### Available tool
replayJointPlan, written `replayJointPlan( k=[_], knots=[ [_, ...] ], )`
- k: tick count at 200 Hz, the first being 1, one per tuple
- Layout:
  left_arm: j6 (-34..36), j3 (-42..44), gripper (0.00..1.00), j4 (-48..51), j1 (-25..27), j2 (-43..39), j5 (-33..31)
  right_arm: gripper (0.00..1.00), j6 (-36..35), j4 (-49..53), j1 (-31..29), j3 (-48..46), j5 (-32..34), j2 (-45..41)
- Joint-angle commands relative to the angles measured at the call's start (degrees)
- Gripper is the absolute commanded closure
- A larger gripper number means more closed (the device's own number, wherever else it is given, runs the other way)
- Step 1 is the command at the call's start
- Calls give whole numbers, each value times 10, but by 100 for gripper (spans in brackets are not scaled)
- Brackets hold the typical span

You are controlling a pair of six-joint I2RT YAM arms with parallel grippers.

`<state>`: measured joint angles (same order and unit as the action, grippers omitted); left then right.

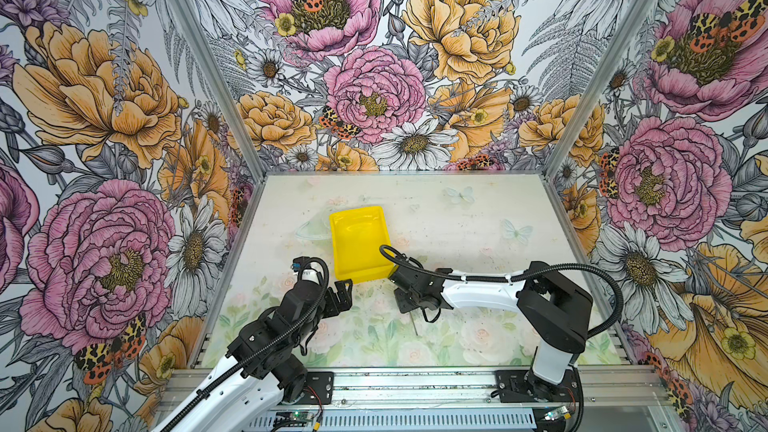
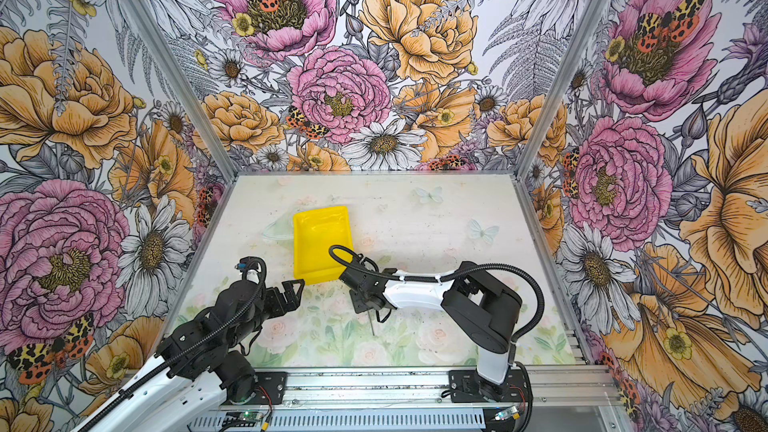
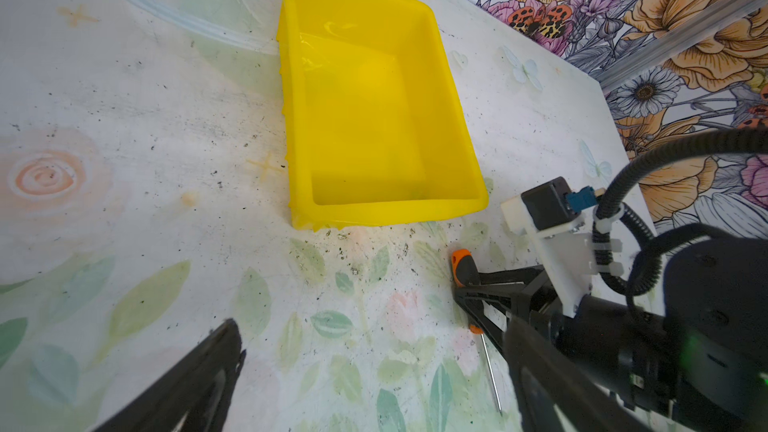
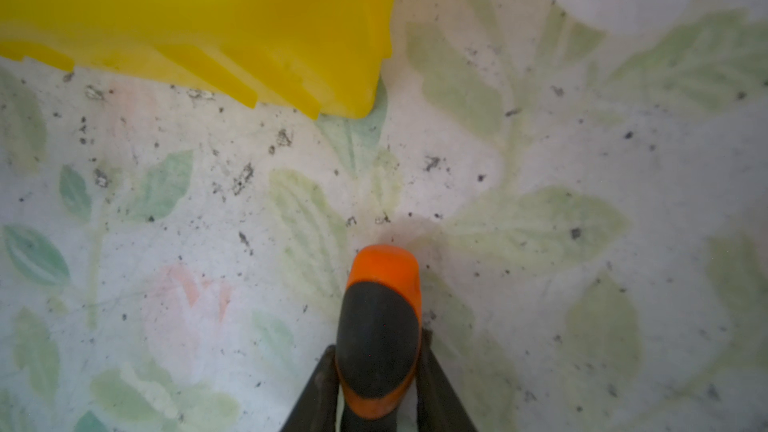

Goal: Put the screwdriver in the bin
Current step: 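Close the right gripper on the screwdriver handle while the left arm lifts slightly, then lift the screwdriver with the right gripper and carry it over the yellow bin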

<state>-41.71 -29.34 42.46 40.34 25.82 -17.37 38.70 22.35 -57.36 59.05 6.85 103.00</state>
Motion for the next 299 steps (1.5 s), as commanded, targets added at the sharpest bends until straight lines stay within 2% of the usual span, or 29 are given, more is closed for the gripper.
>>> replayJointPlan(
  k=[1, 32, 69, 94, 118, 156, 225, 253, 299],
  knots=[
    [-12, 0, 1, 13, 9, -9, -34, 79, 18, -1, -2, -12, 10, 4],
    [-12, -2, 1, 16, 13, -11, -36, 91, 33, 8, -1, -51, 30, -48],
    [-14, -1, 1, 15, 15, -20, -38, 95, 36, 47, -2, -79, 67, -154],
    [-15, -2, 1, 15, 15, -19, -41, 97, 18, 79, 0, -57, 98, -209],
    [-14, -4, 1, 14, 15, -19, -43, 97, -12, 103, 5, 3, 115, -215],
    [4, -17, 1, 8, 15, -22, -28, 98, -51, 108, 22, 134, 107, -153],
    [56, -29, 1, -25, 17, -48, 20, 100, -61, 108, 50, 395, 41, 57],
    [68, -41, 1, -27, 17, -33, 21, 100, -57, 108, 64, 457, 16, 116],
    [97, -59, 1, -27, 11, -14, -17, 100, -72, 108, 79, 521, -4, 196]
  ],
)
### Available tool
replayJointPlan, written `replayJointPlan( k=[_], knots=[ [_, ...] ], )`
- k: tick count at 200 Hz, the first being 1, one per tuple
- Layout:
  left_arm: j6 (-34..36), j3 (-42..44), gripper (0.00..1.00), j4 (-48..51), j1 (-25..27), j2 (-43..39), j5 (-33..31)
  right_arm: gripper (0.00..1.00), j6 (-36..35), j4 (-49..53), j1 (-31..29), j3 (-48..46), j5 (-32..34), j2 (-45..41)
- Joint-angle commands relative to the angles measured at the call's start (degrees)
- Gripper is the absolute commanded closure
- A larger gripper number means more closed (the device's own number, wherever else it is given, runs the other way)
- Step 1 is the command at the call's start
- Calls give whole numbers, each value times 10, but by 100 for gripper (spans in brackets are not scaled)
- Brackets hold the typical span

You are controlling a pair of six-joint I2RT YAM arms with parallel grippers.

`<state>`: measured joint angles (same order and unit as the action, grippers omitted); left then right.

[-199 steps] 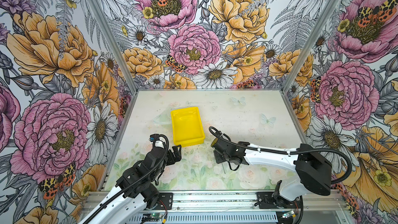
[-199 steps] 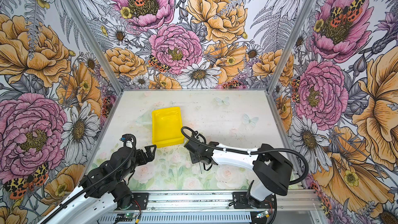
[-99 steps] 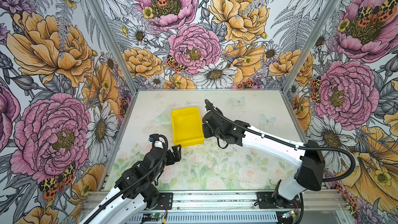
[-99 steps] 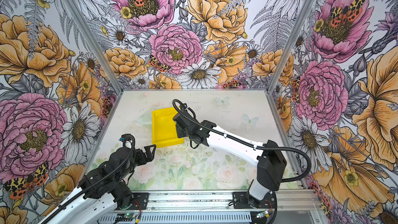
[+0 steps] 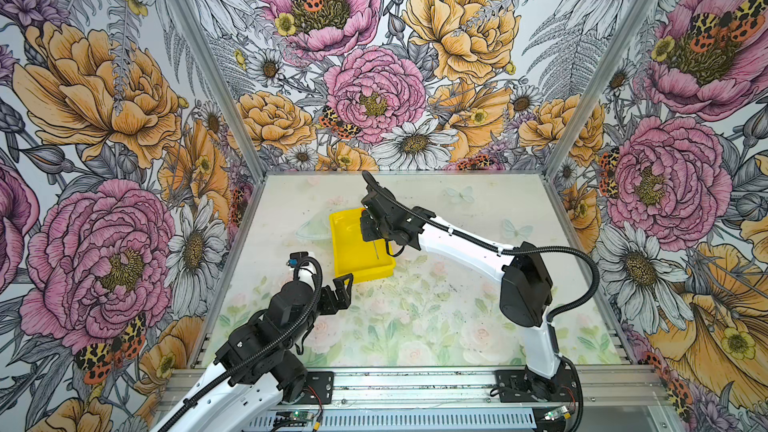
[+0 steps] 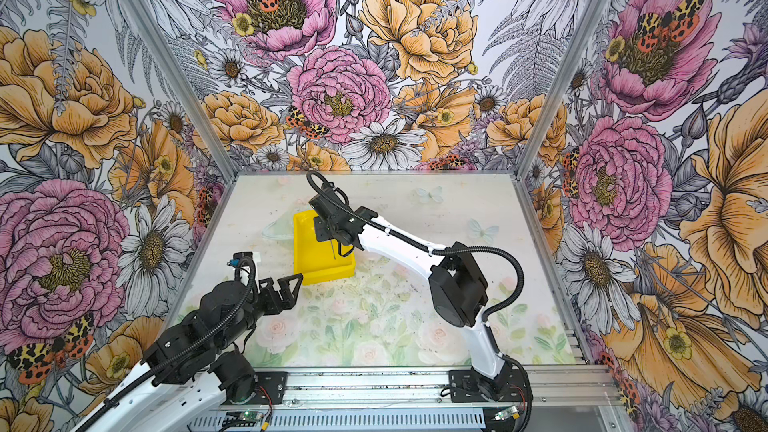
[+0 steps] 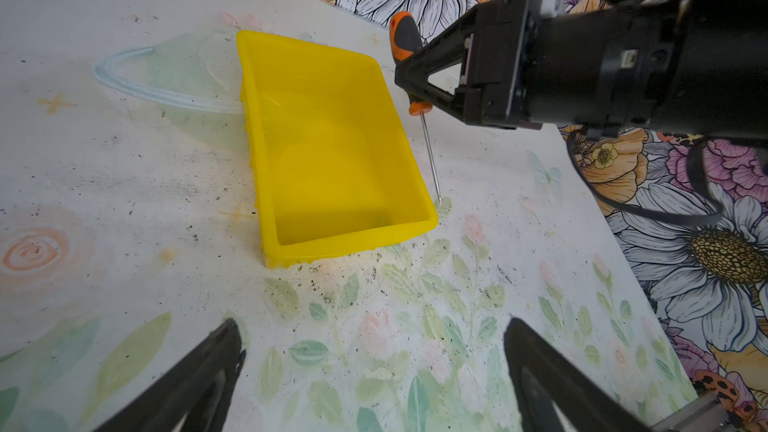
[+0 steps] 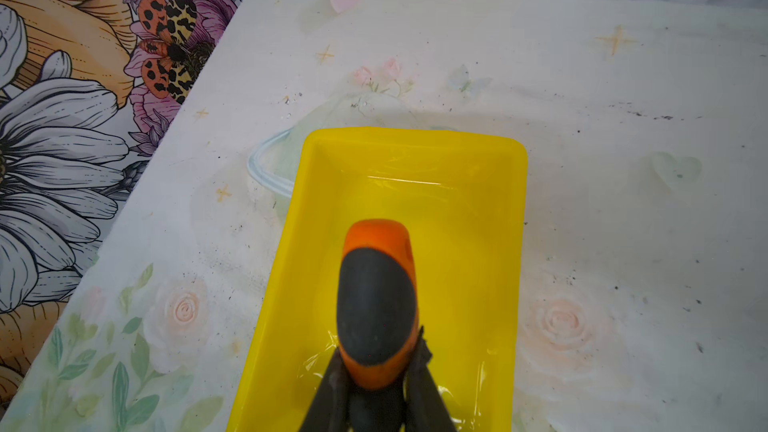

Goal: Put the screwdriver in the bin
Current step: 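Lift the screwdriver with the right gripper and carry it over the yellow bin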

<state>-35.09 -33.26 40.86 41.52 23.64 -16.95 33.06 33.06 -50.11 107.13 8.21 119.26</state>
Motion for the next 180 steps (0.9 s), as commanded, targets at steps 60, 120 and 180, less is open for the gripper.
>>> replayJointPlan(
  k=[60, 120, 180],
  knots=[
    [46, -29, 1, -10, -38, 40, 10, 99, -28, 2, 15, 128, -43, 142],
    [54, -26, 1, -12, -48, 52, 24, 97, -24, 2, 22, 152, -40, 197],
    [50, -19, 1, -17, -42, 53, 19, 92, -17, 3, 24, 152, -40, 220]
  ],
)
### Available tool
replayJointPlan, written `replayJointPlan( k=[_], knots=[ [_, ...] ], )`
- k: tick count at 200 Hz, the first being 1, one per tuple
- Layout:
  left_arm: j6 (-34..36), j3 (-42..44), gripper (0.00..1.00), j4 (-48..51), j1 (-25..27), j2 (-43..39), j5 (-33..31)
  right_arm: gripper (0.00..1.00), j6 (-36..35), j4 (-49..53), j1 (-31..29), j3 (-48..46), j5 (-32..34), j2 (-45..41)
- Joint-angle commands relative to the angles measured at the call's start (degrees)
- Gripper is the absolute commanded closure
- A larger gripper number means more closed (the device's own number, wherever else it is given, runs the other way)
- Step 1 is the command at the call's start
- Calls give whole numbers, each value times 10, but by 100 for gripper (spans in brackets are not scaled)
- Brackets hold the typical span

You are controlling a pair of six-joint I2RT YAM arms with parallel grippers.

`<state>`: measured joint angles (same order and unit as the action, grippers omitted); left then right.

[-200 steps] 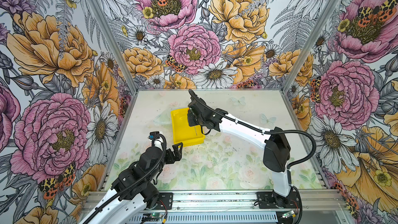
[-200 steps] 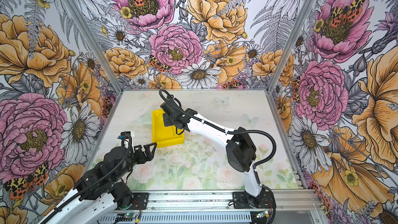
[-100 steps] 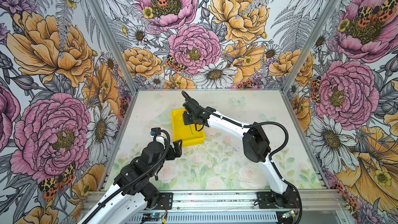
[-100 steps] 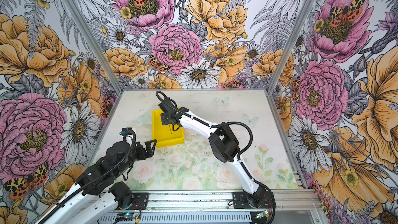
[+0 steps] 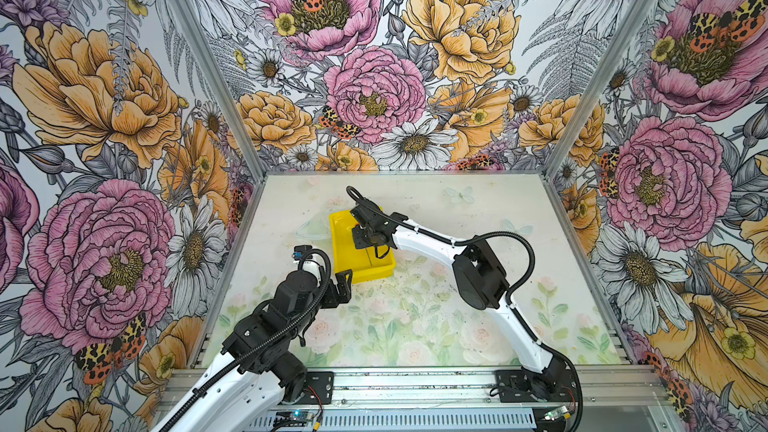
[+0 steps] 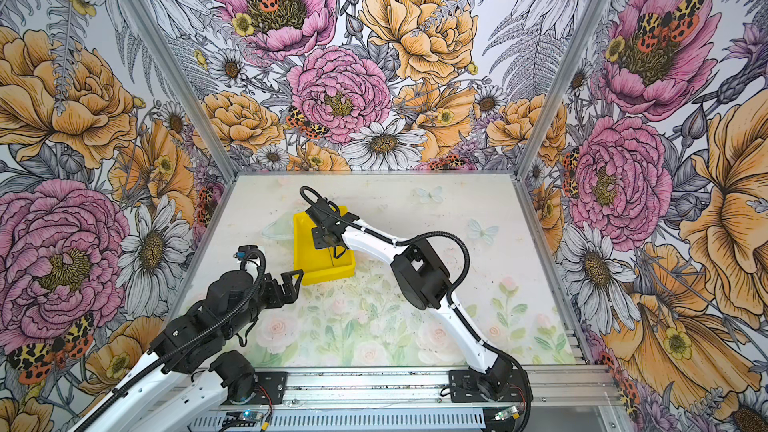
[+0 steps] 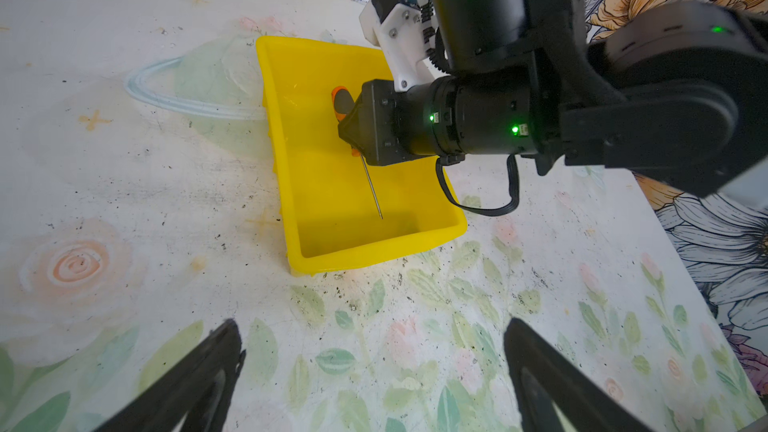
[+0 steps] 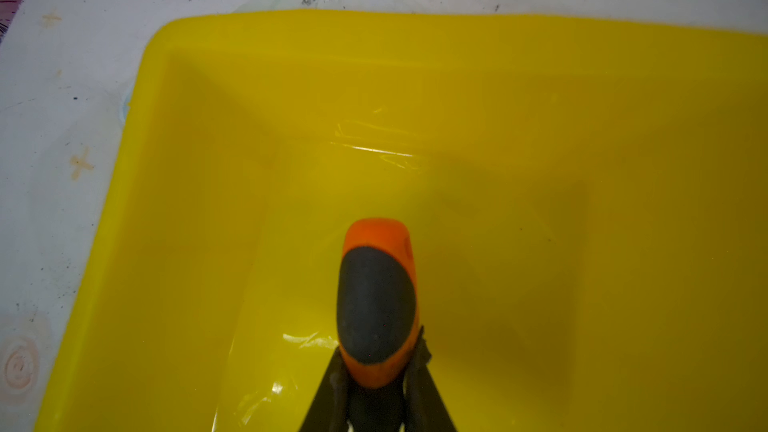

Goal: Put the screwdriver in the bin
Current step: 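Lift the screwdriver with the right gripper and carry it over the yellow bin, then lower the screwdriver into the bin and open the right gripper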

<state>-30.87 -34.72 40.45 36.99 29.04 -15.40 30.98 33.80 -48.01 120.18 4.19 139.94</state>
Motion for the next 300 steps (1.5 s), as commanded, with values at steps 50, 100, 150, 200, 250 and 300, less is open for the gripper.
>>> replayJointPlan(
  k=[50, 100, 150, 200, 250, 300],
  knots=[
    [7, -1, 1, -11, 9, -1, -8, 75, -3, -3, 4, 21, 7, 15],
    [8, 0, 1, -11, 8, -5, -15, 70, -8, -3, 3, 23, 16, 2],
    [4, 4, 1, -10, 9, -7, -20, 68, -17, -2, 0, 22, 19, -12],
    [6, 8, 1, -10, 16, -26, -37, 57, -33, 3, -2, 17, 26, -29],
    [3, 10, 1, -5, 35, -46, -55, 46, -46, 6, -6, 19, 49, -62],
    [-10, 21, 1, -5, 58, -59, -72, 44, -62, 11, -16, -13, 89, -130]
  ],
)
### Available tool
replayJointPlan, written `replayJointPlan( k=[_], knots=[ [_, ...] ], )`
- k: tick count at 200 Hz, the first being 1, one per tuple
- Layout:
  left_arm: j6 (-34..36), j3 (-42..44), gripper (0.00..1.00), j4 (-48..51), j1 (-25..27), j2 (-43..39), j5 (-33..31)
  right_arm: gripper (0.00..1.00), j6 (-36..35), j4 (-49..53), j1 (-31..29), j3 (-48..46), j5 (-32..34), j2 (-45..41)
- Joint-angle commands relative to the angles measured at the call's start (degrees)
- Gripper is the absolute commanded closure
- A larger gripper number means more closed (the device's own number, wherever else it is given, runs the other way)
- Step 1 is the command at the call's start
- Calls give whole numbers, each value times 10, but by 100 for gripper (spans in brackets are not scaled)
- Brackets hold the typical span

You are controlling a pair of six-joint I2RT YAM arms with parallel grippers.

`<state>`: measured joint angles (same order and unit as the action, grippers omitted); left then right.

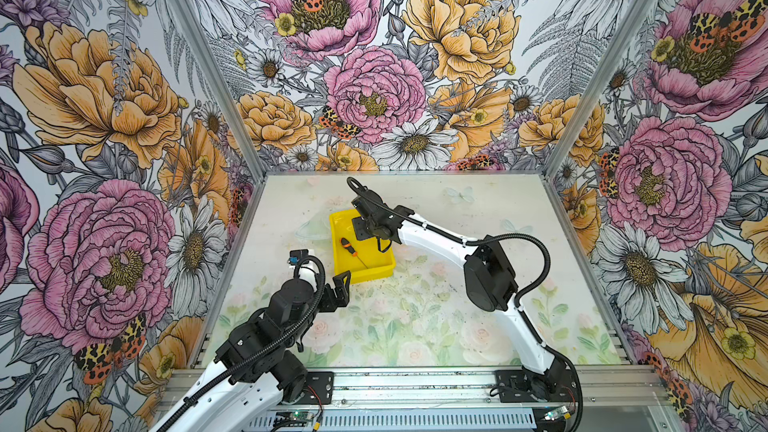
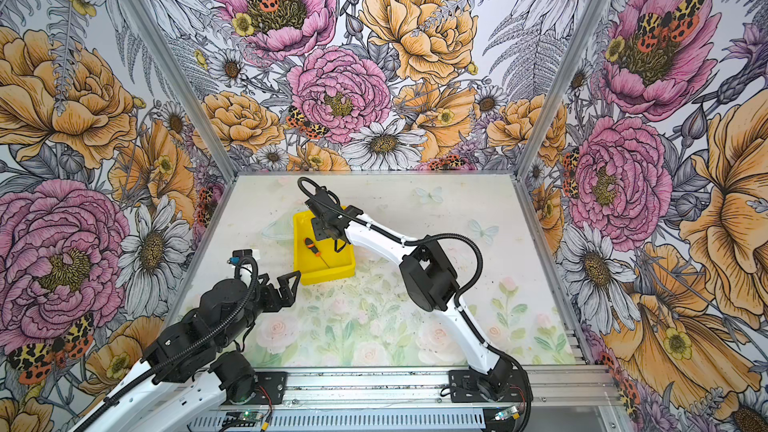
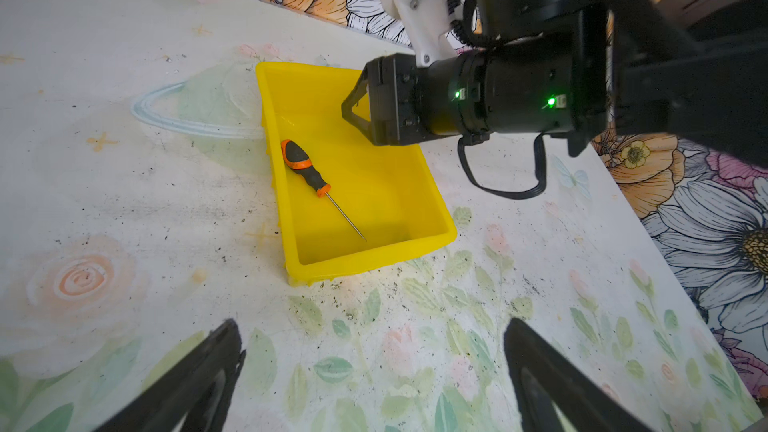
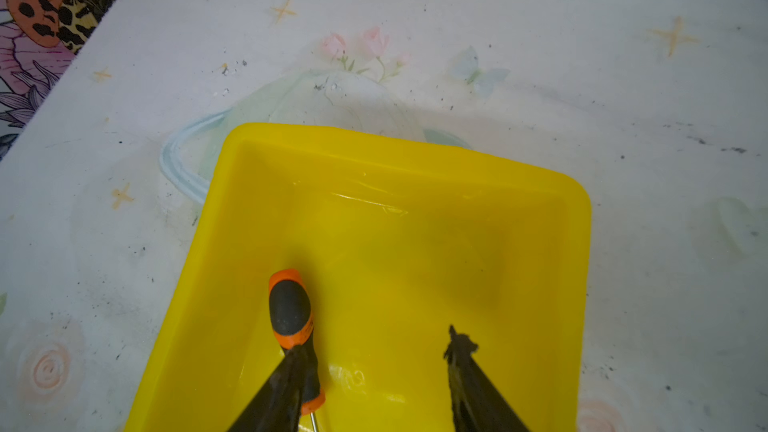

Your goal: Put the screwdriver in the bin

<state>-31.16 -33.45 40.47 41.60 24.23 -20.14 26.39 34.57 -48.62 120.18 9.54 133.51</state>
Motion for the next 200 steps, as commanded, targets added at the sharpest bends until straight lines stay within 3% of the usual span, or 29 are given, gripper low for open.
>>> replayJointPlan(
  k=[1, 84, 119, 129, 132, 135, 170, 200],
  knots=[
    [-8, 8, 1, -5, 12, -11, -26, 44, -16, 3, -9, -15, 35, -69],
    [-36, 17, 1, 19, 43, -65, -103, 43, -1, 3, -32, -233, 111, -287],
    [-39, 34, 1, 14, 46, -61, -115, 27, 19, 5, -32, -358, 169, -405],
    [-36, 50, 1, 1, 46, -61, -123, 17, 26, 5, -29, -392, 185, -432],
    [-35, 55, 1, -3, 46, -61, -124, 5, 27, 5, -28, -401, 189, -440],
    [-32, 60, 1, -8, 46, -60, -124, 1, 28, 5, -27, -410, 192, -448],
    [-5, 88, 1, -56, 27, -44, -116, 0, 42, 11, -13, -493, 274, -531],
    [12, 99, 1, -104, -26, -11, -102, 0, 64, 9, 27, -546, 354, -595]
  ],
)
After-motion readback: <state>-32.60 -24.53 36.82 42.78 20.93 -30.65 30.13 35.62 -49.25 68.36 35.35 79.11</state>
